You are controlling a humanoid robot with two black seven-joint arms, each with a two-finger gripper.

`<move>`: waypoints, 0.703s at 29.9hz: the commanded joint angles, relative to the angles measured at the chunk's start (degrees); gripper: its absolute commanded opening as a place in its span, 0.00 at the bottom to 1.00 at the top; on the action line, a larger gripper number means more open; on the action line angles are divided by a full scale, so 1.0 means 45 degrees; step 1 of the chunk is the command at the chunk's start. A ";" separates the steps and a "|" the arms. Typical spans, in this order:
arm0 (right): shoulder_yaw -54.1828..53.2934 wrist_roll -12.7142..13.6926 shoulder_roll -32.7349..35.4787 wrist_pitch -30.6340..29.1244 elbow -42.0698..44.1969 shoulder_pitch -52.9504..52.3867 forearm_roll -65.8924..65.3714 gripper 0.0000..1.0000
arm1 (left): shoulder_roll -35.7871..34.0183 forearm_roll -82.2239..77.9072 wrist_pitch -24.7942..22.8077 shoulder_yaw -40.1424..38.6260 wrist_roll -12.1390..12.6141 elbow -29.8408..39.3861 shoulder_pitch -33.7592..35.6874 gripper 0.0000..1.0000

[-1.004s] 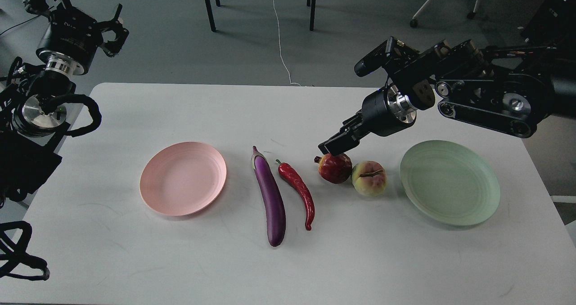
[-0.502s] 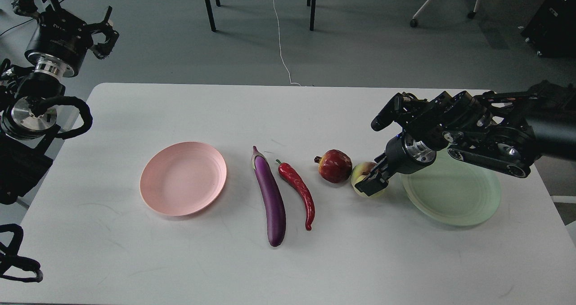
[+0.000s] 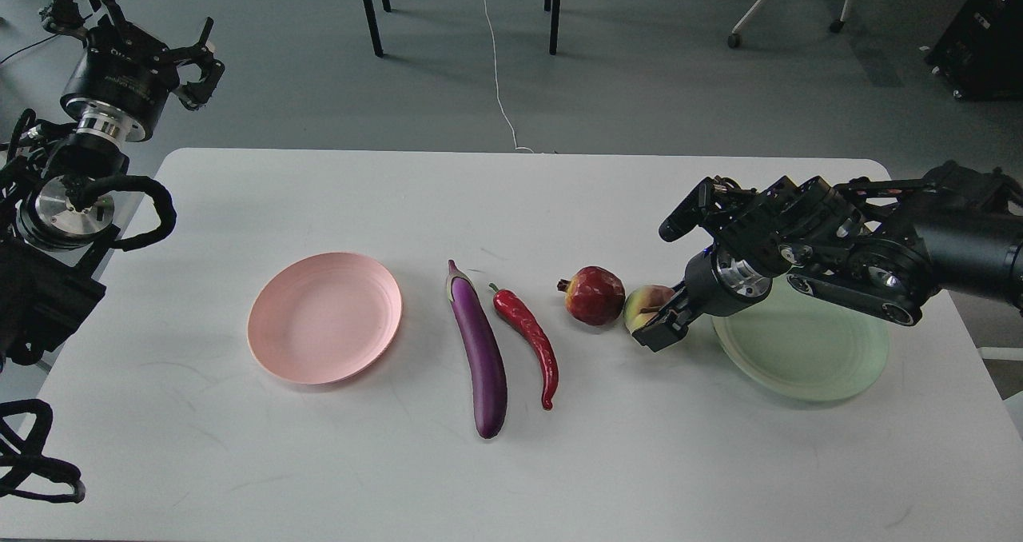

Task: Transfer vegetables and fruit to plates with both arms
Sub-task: 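Lift the peach and lower it onto the pale green plate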

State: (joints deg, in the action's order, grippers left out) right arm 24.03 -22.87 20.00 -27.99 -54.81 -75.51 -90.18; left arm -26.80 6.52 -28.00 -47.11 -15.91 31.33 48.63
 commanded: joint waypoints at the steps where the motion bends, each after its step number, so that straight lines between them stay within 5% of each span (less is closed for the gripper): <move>1: -0.0007 -0.0385 0.0066 -0.0003 -0.0125 -0.0113 0.0039 0.56 | -0.0020 -0.0004 0.0000 -0.0001 0.0001 -0.0047 -0.0026 0.98; 12: -0.1413 -0.0680 0.3207 -0.0003 -0.1453 -0.2105 0.0176 0.55 | -0.0196 0.0015 0.0000 -0.0001 0.0021 0.0011 -0.0124 0.98; 21: -0.1374 0.0024 0.6646 -0.0003 -0.2781 -0.1054 0.0078 0.58 | -0.0196 -0.0004 0.0000 -0.0001 0.0021 0.0050 -0.0124 0.98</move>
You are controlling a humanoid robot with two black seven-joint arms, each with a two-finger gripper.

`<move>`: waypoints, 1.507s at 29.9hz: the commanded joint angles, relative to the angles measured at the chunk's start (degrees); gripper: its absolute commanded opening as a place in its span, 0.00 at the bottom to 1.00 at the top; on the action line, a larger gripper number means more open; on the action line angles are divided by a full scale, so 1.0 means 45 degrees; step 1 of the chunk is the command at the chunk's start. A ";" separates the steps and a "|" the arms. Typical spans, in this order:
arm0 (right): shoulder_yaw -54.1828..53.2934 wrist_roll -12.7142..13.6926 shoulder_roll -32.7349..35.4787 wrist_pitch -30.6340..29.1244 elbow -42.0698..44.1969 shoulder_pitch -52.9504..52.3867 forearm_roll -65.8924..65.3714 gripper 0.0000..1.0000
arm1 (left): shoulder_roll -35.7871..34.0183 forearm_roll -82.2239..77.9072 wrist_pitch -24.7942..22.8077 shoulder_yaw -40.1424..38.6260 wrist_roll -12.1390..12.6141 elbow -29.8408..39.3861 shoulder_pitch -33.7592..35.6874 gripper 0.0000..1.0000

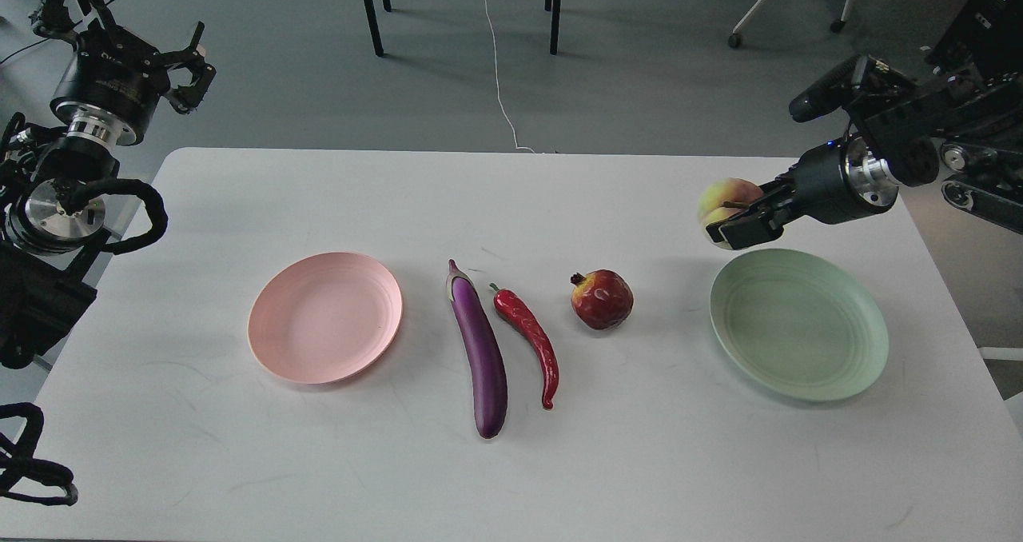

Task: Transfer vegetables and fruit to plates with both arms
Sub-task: 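Lift the peach and lower it onto the pale green plate, then release the peach and move the right gripper toward the pomegranate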

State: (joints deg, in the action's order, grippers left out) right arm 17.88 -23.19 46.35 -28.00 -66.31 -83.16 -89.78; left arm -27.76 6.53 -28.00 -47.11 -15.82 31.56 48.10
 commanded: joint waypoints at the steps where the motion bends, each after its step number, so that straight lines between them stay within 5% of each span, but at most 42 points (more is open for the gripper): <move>1: -0.0048 0.0096 0.0928 -0.0001 -0.0245 0.0842 0.0011 0.59 | 0.0017 -0.0006 0.0000 0.0000 -0.0001 -0.0001 -0.0024 0.98; 13: -0.0302 0.0623 0.1496 -0.0001 -0.0089 0.3284 -0.0009 0.77 | -0.0100 -0.0006 0.0000 0.0000 0.0019 -0.0060 0.0034 0.98; 16: -0.0439 0.0643 0.1515 -0.0001 -0.0128 0.3499 0.0011 0.96 | -0.0100 -0.0025 0.0000 0.0000 0.0019 -0.0080 0.0112 0.98; 26: -0.1101 0.0662 0.1711 -0.0001 -0.0168 0.3559 0.0108 0.98 | 0.0037 -0.0006 0.0000 0.0000 0.0019 -0.0080 0.0171 0.98; 32: -0.3873 0.0643 0.1477 -0.0001 -0.0050 0.3441 0.0148 0.98 | -0.0022 -0.0025 0.0000 0.0000 0.0038 -0.0080 0.0210 0.98; 45: -0.3507 0.0623 -0.4652 -0.0001 0.2545 0.2543 0.0128 0.98 | -0.0334 -0.0064 0.0000 0.0000 0.0117 -0.0080 0.0230 0.98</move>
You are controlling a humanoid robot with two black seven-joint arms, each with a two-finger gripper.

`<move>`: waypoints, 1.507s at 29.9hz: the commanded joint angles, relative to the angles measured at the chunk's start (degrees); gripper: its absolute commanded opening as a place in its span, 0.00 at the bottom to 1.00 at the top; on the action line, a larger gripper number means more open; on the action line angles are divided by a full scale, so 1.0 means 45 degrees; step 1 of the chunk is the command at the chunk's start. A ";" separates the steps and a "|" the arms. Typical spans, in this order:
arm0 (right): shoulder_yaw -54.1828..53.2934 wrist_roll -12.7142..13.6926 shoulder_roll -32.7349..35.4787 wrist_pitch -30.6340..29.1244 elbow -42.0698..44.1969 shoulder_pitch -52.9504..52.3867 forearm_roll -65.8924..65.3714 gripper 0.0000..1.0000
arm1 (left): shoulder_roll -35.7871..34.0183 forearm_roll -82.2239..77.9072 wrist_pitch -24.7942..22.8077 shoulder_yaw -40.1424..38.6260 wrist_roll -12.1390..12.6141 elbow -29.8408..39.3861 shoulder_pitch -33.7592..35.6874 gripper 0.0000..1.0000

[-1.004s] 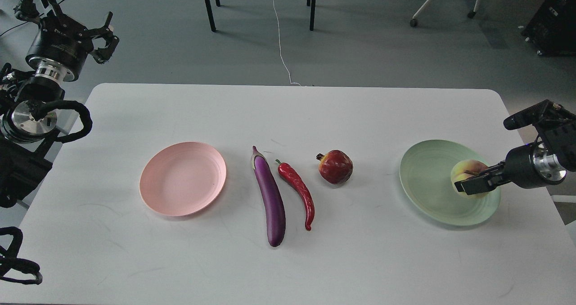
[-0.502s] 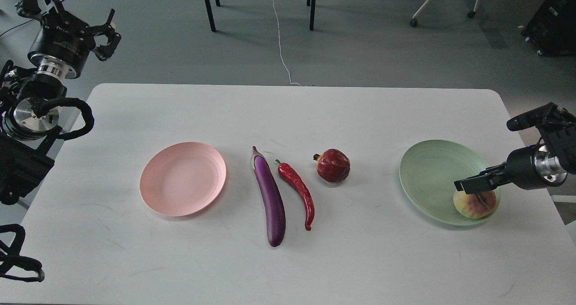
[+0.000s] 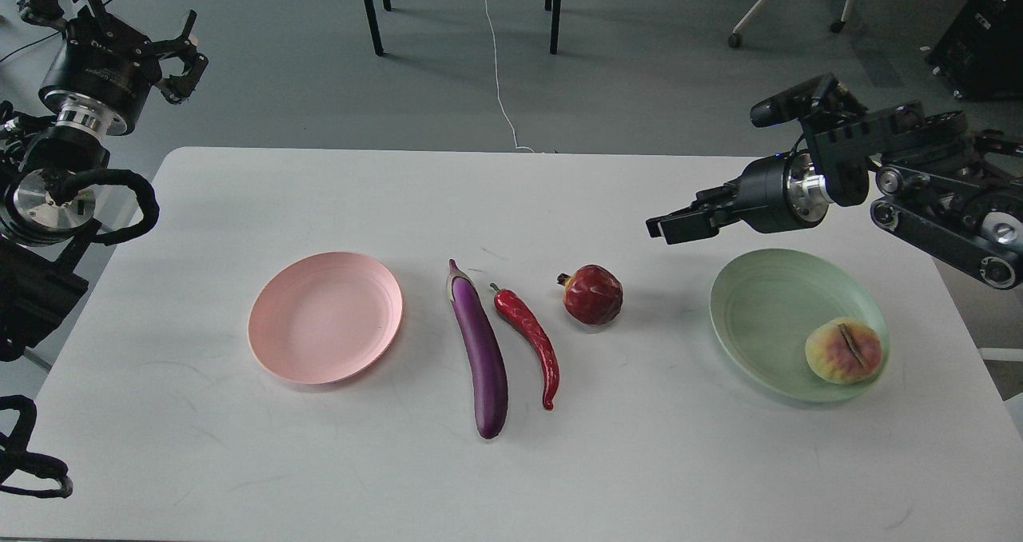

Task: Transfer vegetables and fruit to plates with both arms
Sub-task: 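Release the peach and move the right gripper toward the pomegranate, then grasp the red pomegranate with the right gripper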

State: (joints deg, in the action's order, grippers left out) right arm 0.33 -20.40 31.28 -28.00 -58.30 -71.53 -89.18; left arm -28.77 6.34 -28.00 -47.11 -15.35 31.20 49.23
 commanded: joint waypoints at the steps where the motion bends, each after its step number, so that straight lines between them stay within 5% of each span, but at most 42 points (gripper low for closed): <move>1: 0.0550 0.0001 -0.1771 0.0000 0.1038 -0.0023 -0.0006 0.98 | -0.0131 -0.0022 0.0000 -0.0001 0.0013 0.0001 -0.0021 0.98; 15: 0.1468 0.0001 -0.4607 0.0000 0.2251 -0.0159 -0.0025 0.98 | -0.0209 -0.0022 0.0000 0.0019 -0.0007 -0.0019 -0.0060 0.98; 41: 0.3988 0.0587 -0.5389 0.0000 0.3130 -0.0551 -0.0084 0.98 | -0.0170 -0.0002 0.0000 -0.0001 -0.0046 0.0001 -0.0002 0.98; 45: 0.4067 0.0529 -0.5389 0.0000 0.3111 -0.0433 -0.0084 0.91 | -0.0170 0.0037 0.0000 -0.0020 -0.0046 0.0000 0.0037 0.98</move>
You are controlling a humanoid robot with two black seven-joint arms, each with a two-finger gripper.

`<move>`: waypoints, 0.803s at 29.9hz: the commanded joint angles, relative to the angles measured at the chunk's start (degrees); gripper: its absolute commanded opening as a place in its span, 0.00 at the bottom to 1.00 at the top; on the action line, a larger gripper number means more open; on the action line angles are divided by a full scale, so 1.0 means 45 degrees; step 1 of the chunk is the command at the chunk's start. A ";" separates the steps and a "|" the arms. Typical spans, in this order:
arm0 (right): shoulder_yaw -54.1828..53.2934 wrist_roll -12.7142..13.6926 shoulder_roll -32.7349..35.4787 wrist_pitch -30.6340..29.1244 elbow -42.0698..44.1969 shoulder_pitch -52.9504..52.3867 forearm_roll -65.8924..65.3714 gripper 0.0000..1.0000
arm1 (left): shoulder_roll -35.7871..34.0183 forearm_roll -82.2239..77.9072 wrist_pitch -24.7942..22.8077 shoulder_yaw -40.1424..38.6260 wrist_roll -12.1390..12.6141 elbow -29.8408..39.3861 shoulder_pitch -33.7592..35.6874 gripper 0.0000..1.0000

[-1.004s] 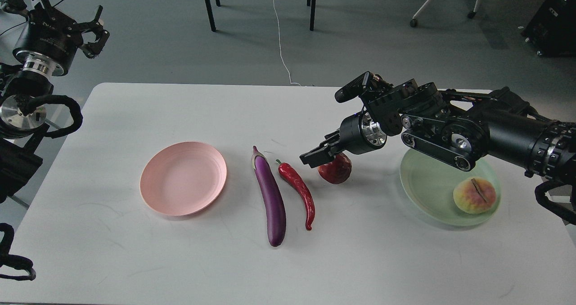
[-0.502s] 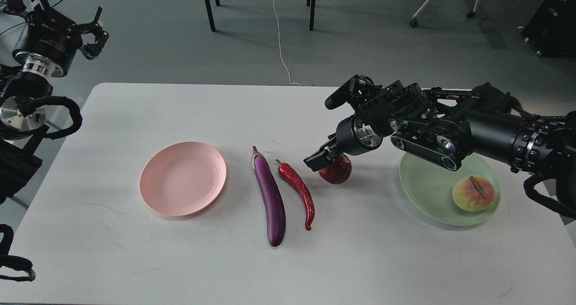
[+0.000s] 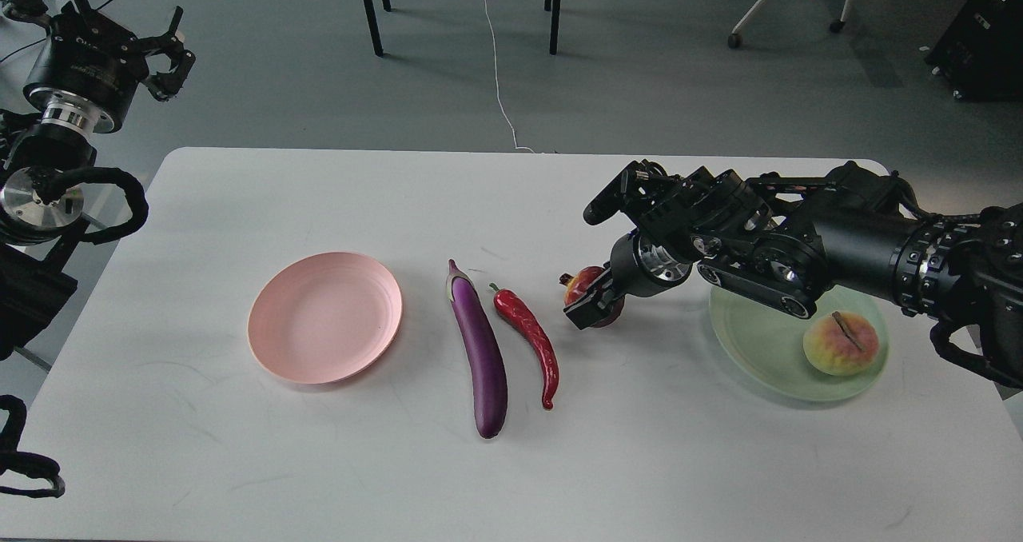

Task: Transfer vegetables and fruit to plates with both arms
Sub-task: 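Grasp the red pomegranate with the right gripper, then carry the pomegranate onto the green plate beside the peach and release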

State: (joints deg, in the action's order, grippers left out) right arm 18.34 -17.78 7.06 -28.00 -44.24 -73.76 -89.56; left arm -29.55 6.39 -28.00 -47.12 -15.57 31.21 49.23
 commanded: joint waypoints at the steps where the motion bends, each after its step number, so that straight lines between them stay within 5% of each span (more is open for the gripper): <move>1: 0.0084 -0.0092 -0.0025 0.0000 0.0007 0.0083 -0.0039 0.84 | 0.0024 0.0026 0.0000 -0.0018 0.0003 -0.0002 0.0055 0.98; 4: 0.0221 -0.0151 -0.0200 0.0000 0.0007 0.0103 -0.0039 0.66 | 0.0043 0.0006 0.0000 -0.0018 -0.0017 -0.0002 0.0270 0.98; 9: 0.0221 -0.0268 -0.0182 0.0000 -0.0012 -0.0092 -0.0039 0.59 | 0.0024 0.0006 0.0000 -0.0018 0.0002 -0.0002 0.0290 0.98; 18: -0.0207 -0.0288 0.1008 0.0000 -0.0207 -0.1009 0.0039 0.57 | -0.0132 -0.0013 0.0000 0.0002 0.0022 -0.0002 0.0290 0.98; 24: -0.0365 -0.0210 0.3249 0.0000 -0.1297 -0.1284 0.0020 0.57 | -0.0171 0.0006 0.0000 -0.0018 0.0003 0.0076 0.0290 0.98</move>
State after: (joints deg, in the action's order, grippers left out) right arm 16.85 -18.96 16.09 -28.00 -46.80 -79.28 -89.41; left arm -30.17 6.39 -28.00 -47.16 -15.47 31.41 50.54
